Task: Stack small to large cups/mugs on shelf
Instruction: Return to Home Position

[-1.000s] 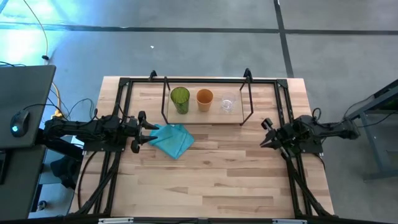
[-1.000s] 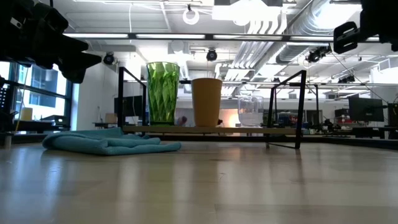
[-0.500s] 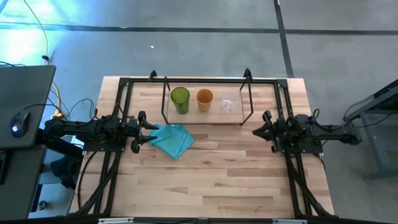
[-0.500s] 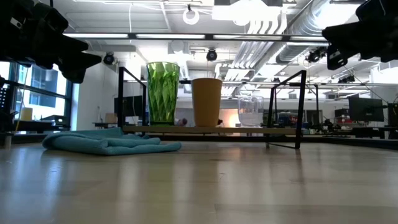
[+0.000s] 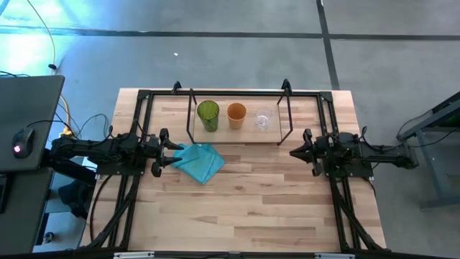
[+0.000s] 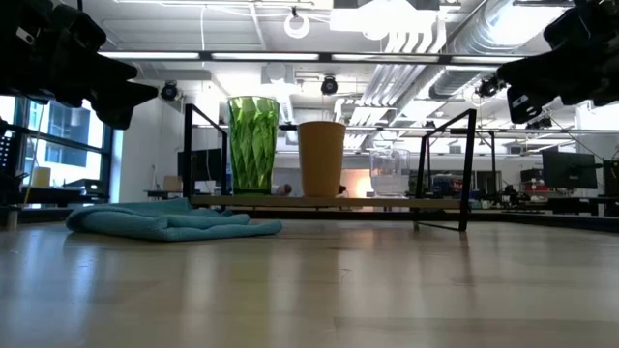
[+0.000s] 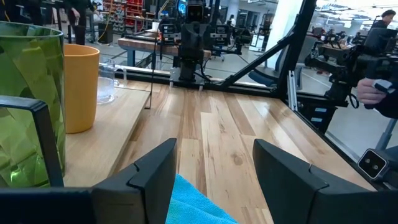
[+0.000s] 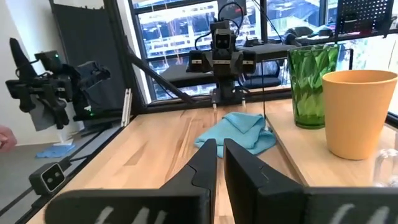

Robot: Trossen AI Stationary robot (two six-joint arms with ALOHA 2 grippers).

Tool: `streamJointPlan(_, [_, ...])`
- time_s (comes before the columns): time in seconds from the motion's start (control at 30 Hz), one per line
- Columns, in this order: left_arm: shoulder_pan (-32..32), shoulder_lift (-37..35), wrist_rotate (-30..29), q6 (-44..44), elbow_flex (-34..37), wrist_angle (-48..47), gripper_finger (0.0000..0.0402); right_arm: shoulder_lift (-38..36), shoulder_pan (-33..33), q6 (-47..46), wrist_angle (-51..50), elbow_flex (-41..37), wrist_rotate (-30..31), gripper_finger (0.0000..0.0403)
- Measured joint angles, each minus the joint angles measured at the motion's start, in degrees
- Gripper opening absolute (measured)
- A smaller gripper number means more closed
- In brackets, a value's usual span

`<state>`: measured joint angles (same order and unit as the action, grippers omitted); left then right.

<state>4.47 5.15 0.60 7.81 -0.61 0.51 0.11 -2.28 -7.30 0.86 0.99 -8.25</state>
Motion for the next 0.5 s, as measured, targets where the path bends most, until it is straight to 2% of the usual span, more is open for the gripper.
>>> streamJointPlan(0.5, [0.0, 0.0, 0.0, 0.0, 0.0, 0.0, 0.02, 0.3, 0.0, -0.3, 0.1, 0.0, -1.7, 0.0019])
